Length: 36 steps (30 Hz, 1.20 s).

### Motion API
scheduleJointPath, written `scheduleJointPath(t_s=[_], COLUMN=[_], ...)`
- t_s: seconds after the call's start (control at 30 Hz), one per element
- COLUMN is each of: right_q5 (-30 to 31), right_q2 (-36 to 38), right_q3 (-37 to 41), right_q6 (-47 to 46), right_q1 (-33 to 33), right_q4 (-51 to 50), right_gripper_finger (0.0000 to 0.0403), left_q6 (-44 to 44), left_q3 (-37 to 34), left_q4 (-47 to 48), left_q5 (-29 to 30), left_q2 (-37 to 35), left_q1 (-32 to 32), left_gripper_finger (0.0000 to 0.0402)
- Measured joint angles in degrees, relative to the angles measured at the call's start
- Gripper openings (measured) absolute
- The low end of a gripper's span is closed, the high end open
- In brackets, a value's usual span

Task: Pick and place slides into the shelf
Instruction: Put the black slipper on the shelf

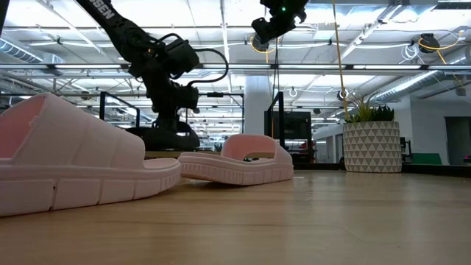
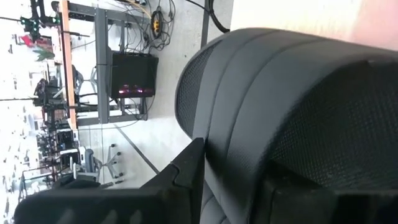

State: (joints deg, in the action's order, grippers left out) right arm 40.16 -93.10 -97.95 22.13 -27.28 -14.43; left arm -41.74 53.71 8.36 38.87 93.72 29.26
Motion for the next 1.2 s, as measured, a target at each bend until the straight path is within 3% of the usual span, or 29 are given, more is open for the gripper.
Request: scheduleJointPath(t_s=[0.3,1.2], right_q5=[-4.45,-4.44], right_q2=[-0.02,-0.02], right_q3=[0.00,0.00], right_q6=[-0.46,-0.44], right_q1=[-0.01,0.01], right_q4=[0.01,0.01], right_gripper_finger=[0.0205,0.0205], left_q6=[1.76,3.36], left_q3=[0.00,0.00], left_q4=[-0.03,1.07], left_q5=[0.00,-3.41], left_q2=[0.01,-0.01], left_q1=[1.03,1.60], left_gripper_finger=[0.0086,0.0086])
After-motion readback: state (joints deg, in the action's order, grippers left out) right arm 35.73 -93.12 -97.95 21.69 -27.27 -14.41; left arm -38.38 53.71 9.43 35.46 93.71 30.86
